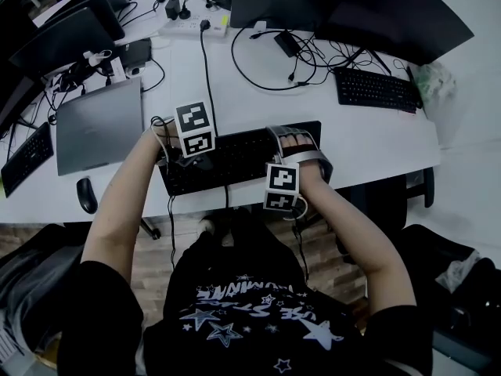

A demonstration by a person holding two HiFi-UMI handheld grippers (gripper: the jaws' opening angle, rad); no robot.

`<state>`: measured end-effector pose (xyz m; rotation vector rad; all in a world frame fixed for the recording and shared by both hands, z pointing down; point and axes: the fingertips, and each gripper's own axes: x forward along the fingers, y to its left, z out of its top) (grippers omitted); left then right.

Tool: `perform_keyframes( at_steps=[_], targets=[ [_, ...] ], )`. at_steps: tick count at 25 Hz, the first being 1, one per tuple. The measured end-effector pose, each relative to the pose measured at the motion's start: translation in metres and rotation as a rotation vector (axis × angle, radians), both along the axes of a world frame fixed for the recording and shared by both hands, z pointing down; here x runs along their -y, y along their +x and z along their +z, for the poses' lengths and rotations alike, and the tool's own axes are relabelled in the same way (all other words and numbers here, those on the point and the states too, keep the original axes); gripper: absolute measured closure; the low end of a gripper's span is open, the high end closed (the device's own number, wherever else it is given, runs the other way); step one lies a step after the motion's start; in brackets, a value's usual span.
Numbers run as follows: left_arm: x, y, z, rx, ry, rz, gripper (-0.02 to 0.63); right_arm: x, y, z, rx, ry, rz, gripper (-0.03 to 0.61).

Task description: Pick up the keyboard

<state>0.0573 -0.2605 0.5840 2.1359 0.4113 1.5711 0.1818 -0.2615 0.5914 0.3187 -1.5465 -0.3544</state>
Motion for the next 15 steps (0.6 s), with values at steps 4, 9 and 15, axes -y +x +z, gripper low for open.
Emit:
perform_keyframes(
  at_steps=[4, 9, 15],
  targets=[
    [-0.004, 0.000, -0.006, 0.008, 0.005, -0.016, 0.421, -0.001, -0.001, -0.004, -0.001, 0.054, 0.000, 0.003],
    [-0.014, 0.005, -0.029, -0.149, -0.048, -0.108, 0.520, 0.005, 0.000, -0.018, -0.008, 0.245, -0.015, 0.003],
    [-0.022, 0.002, -0.038, -0.166, 0.022, -0.151, 0.531, 0.006, -0.003, -0.030, 0.022, 0.367, 0.087, 0.005]
  ],
)
